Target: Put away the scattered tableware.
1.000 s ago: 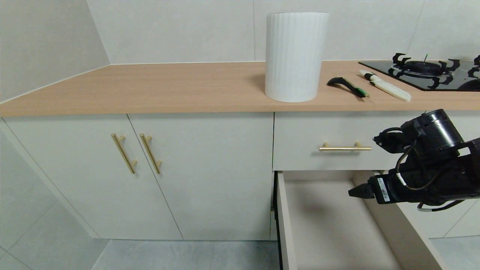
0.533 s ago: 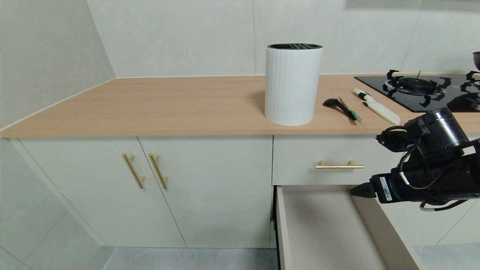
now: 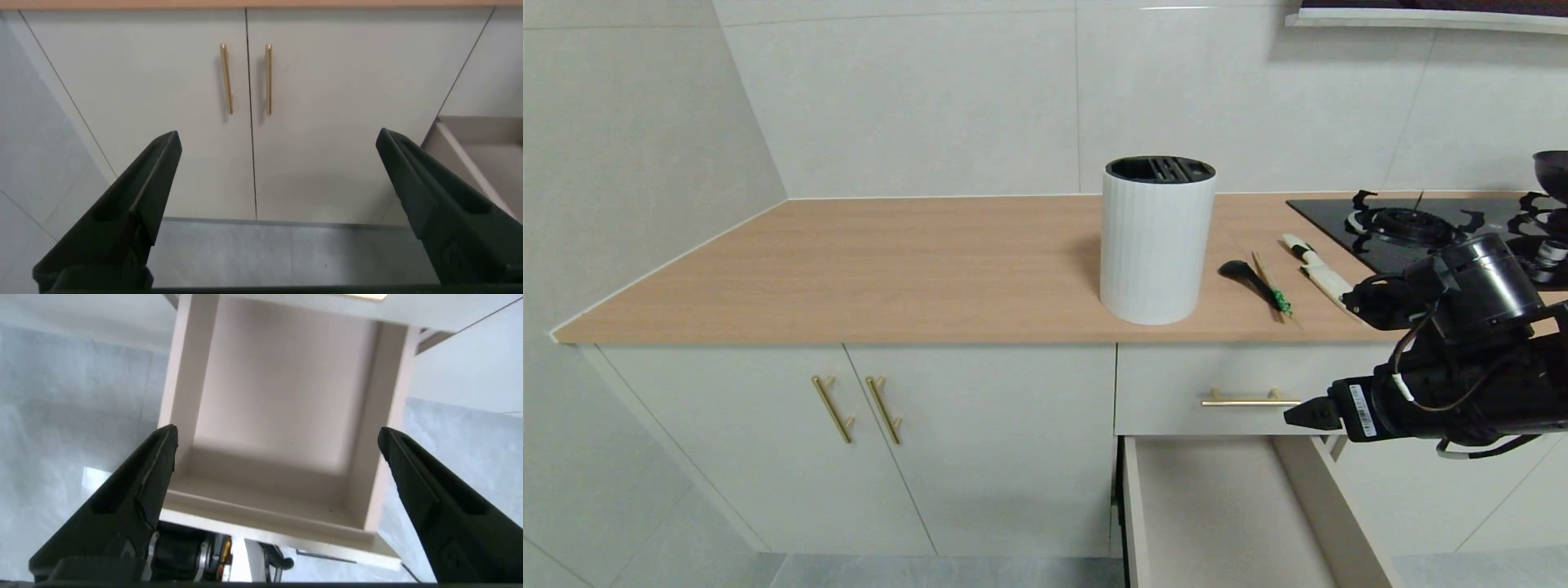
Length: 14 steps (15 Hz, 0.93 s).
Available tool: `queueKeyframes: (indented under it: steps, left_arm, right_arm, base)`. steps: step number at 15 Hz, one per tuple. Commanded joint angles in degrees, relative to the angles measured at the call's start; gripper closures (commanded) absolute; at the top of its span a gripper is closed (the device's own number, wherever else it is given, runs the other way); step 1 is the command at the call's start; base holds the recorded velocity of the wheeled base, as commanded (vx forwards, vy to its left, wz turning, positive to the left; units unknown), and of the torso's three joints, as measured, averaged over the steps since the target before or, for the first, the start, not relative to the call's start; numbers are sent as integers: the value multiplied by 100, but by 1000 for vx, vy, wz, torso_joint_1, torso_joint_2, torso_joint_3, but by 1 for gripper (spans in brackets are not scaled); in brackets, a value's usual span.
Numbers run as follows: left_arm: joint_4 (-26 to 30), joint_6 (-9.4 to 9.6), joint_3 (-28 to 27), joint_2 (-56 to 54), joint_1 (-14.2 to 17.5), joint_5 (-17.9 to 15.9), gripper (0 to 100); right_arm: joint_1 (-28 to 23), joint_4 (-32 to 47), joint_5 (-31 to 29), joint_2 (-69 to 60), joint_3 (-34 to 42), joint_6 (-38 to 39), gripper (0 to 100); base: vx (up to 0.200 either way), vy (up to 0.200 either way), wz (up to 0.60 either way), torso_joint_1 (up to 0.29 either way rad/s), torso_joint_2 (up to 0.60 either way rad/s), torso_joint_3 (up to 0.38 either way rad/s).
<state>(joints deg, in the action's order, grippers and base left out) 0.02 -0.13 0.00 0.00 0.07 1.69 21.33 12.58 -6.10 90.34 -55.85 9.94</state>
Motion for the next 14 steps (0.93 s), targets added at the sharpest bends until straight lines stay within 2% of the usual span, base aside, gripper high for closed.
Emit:
queueKeyframes:
  steps: [1,4,6,7,9,13,14]
  left_arm:
    - [-2,-4,0,0,1,6,0]
    - [-2,-4,0,0,1,6,0]
    - [-2,-4,0,0,1,6,0]
    - [-2,-4,0,0,1,6,0]
    - [-2,-4,0,0,1,6,0]
    - [-2,-4,0,0,1,6,0]
    - [-2,-4,0,0,1,6,0]
  right_arm:
    - [2,-10,-14,18,3,0,0]
    - [2,-449,-94,300,-128,-79,0]
    - [11,-810,-375,616,-665,-123,0]
    - [11,-766,-568,844,-1148,-79,0]
    - [-24,-757,-841,1082,-1596,35,0]
    - [-86,-748,-1060,1442,-2053,501,0]
    - [-226,-740,-1271,1618,-2203,527,0]
  base:
    - [0,0,0,139,-310,-173]
    - [0,0,0,36,-86,-52]
    - [0,0,0,0,0,0]
    - [0,0,0,0,0,0]
    - [0,0,0,0,0,0]
    - [0,0,0,0,0,0]
    - [0,0,0,0,0,0]
